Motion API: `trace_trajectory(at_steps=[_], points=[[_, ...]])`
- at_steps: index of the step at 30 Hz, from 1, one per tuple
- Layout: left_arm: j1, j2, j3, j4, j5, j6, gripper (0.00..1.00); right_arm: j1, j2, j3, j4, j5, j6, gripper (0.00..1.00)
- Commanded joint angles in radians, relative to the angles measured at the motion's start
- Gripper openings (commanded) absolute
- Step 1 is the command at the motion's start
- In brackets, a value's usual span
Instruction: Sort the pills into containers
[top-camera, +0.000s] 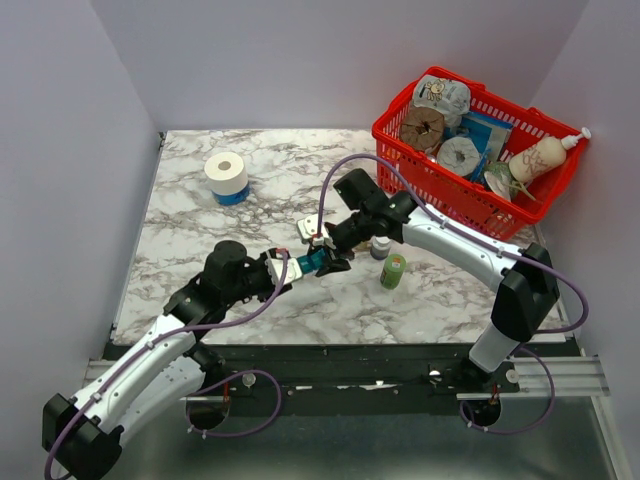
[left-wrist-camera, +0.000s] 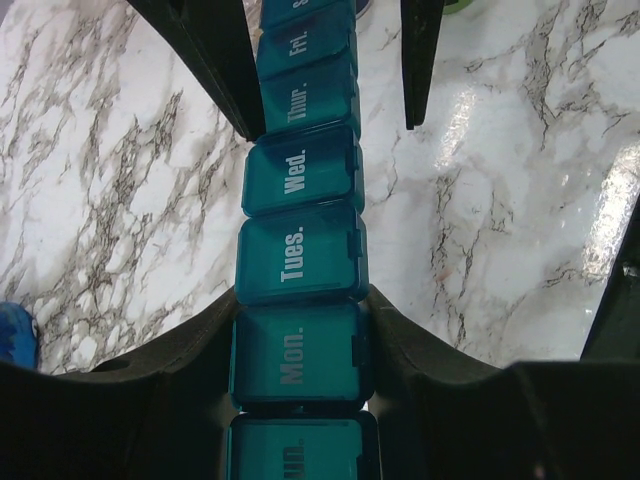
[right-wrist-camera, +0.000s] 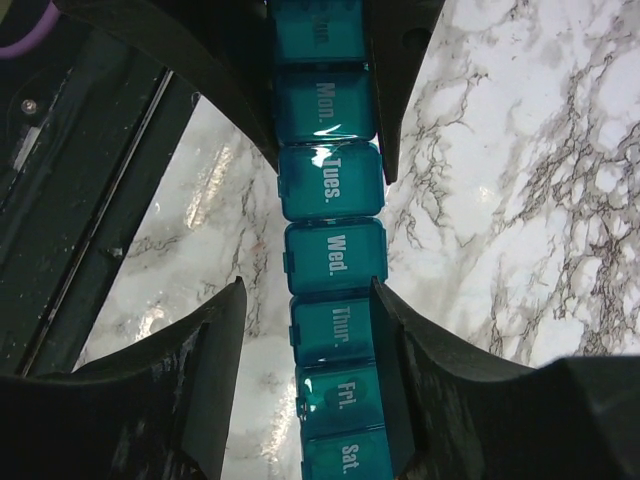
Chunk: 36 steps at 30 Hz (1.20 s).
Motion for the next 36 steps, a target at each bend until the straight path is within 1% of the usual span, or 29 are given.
trace_trajectory(at_steps=[1, 4, 5, 8, 18, 22, 23, 25, 26, 28, 29, 32, 33, 34, 36], points=[[-0.002, -0.032, -0.008, 0.040, 0.028, -0.013, 0.00, 0.007, 0.006, 0.004, -0.029, -0.037, -0.005, 0.60], [-0.002, -0.034, -0.008, 0.035, 0.032, -0.007, 0.00, 0.007, 0.011, 0.004, -0.010, -0.011, 0.002, 0.62], [-0.002, -0.036, -0.010, 0.034, 0.035, -0.005, 0.00, 0.009, 0.014, 0.006, -0.003, 0.010, 0.008, 0.68], [-0.002, -0.037, -0.011, 0.032, 0.045, -0.007, 0.00, 0.007, 0.033, 0.026, 0.007, 0.047, 0.015, 0.70], [-0.002, -0.048, -0.014, 0.025, 0.049, -0.004, 0.00, 0.003, 0.057, 0.047, 0.008, 0.067, 0.019, 0.66], [-0.002, -0.045, -0.014, 0.022, 0.040, 0.002, 0.00, -0.005, 0.046, 0.052, -0.009, 0.034, 0.015, 0.59], [-0.002, -0.045, -0.014, 0.020, 0.040, 0.002, 0.00, -0.005, 0.046, 0.055, -0.019, 0.017, 0.010, 0.55], [-0.002, -0.039, -0.011, 0.017, 0.036, 0.007, 0.00, -0.005, 0.046, 0.069, -0.047, 0.001, -0.011, 0.52], [-0.002, -0.037, -0.010, 0.017, 0.034, 0.010, 0.00, -0.005, 0.052, 0.075, -0.056, -0.009, -0.016, 0.46], [-0.001, -0.034, -0.005, 0.009, 0.034, 0.019, 0.00, -0.005, 0.063, 0.101, -0.102, -0.017, -0.042, 0.42], [-0.002, -0.031, -0.004, 0.003, 0.031, 0.027, 0.00, -0.004, 0.073, 0.109, -0.119, -0.023, -0.050, 0.38], [-0.002, -0.031, 0.000, -0.015, 0.025, 0.067, 0.00, -0.007, 0.096, 0.165, -0.228, -0.063, -0.116, 0.36], [-0.002, -0.032, 0.000, -0.021, 0.023, 0.078, 0.00, -0.007, 0.116, 0.185, -0.266, -0.077, -0.164, 0.36], [-0.004, -0.037, 0.000, -0.023, 0.023, 0.097, 0.00, -0.007, 0.130, 0.205, -0.352, -0.092, -0.186, 0.36], [-0.004, -0.043, -0.004, -0.029, 0.019, 0.113, 0.00, -0.005, 0.159, 0.282, -0.441, -0.124, -0.249, 0.35]])
